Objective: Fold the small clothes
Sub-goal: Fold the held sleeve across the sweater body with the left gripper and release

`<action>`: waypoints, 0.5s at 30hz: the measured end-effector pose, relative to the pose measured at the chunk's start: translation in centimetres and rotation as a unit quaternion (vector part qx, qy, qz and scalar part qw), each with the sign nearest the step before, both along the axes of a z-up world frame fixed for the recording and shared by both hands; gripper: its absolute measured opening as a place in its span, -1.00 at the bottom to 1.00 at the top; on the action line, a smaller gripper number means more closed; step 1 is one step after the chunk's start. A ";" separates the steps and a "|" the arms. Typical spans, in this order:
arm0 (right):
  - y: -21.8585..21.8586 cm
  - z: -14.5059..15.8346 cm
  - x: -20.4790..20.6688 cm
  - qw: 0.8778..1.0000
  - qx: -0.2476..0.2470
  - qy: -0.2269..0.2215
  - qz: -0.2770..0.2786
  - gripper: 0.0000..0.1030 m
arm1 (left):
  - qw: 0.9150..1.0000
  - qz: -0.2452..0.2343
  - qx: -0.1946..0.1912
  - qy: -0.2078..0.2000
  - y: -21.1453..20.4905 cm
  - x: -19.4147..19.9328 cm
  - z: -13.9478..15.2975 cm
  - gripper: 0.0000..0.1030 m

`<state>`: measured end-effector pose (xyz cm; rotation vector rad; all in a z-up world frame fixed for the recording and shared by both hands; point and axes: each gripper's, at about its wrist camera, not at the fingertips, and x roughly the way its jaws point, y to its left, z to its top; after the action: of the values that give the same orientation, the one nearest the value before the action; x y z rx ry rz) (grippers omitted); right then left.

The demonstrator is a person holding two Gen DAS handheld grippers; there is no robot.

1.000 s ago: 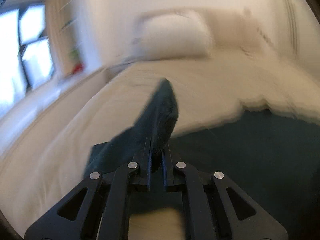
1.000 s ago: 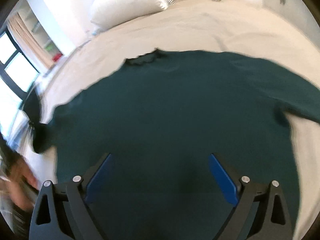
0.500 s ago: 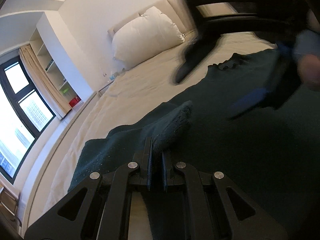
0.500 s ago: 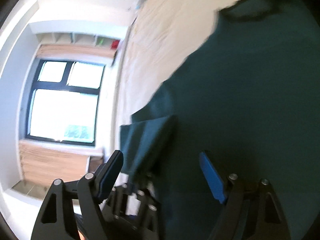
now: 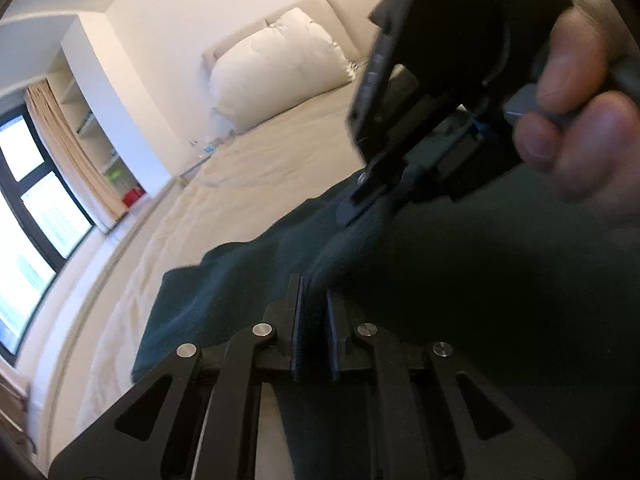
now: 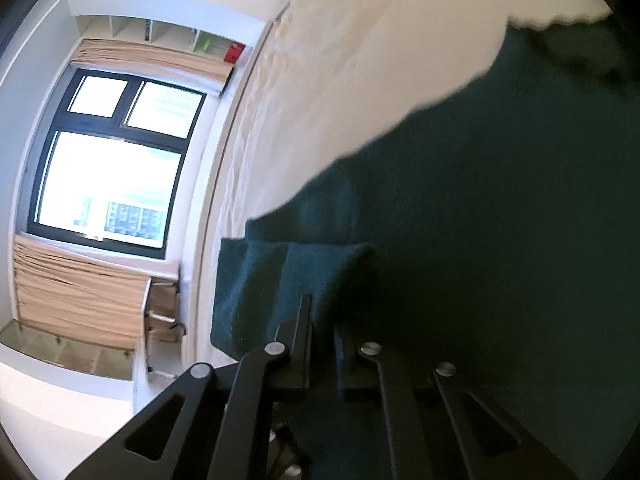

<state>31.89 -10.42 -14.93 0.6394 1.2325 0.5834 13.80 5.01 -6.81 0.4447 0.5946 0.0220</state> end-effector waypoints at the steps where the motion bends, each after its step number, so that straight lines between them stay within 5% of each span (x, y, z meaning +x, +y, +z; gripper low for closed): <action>1: -1.0 0.3 0.0 1.000 -0.007 -0.005 -0.010 -0.84 | 1.000 -0.003 -0.015 -0.002 0.3 -0.9 0.6 -0.80; 5: -6.7 0.9 -0.8 0.998 -0.034 -0.012 -0.055 -0.84 | 0.993 -0.002 -0.115 0.006 3.4 -2.6 2.9 -0.80; 9: -11.8 0.7 -1.1 0.993 -0.061 -0.008 -0.105 -0.84 | 0.974 0.065 -0.214 0.016 9.1 -1.7 4.3 -0.80; 15: -18.0 1.4 -2.6 0.984 -0.089 -0.005 -0.154 -0.84 | 0.951 0.122 -0.285 0.019 14.9 0.5 5.8 -0.80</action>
<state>29.32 -28.47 -13.54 0.6574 1.1330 0.2162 14.27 19.87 -0.99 -0.1924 0.6591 0.0754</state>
